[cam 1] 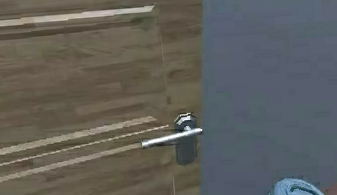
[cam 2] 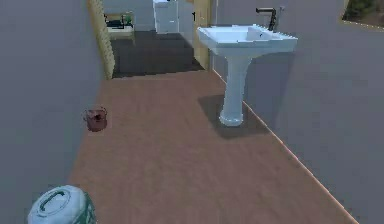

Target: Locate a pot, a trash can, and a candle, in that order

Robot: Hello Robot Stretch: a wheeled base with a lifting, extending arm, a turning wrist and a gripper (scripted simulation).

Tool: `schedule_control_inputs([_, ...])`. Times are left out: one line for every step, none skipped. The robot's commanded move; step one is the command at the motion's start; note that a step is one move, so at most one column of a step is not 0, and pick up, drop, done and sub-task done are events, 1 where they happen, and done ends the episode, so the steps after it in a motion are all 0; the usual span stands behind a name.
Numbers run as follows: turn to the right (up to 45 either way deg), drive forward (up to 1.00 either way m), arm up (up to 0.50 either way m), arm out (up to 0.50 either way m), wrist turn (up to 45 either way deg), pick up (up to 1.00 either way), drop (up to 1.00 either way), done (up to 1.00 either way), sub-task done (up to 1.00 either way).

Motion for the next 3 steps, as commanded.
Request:
schedule_control_inputs([-45.0, 0.00, 0.00, 0.00, 0.0, 0.00, 0.00, 0.00, 0.00])
schedule_control_inputs([-45.0, 0.00, 0.00, 0.00, 0.0, 0.00, 0.00, 0.00, 0.00])
schedule_control_inputs([-15.0, 0.00, 0.00, 0.00, 0.0, 0.00, 0.00, 0.00, 0.00])
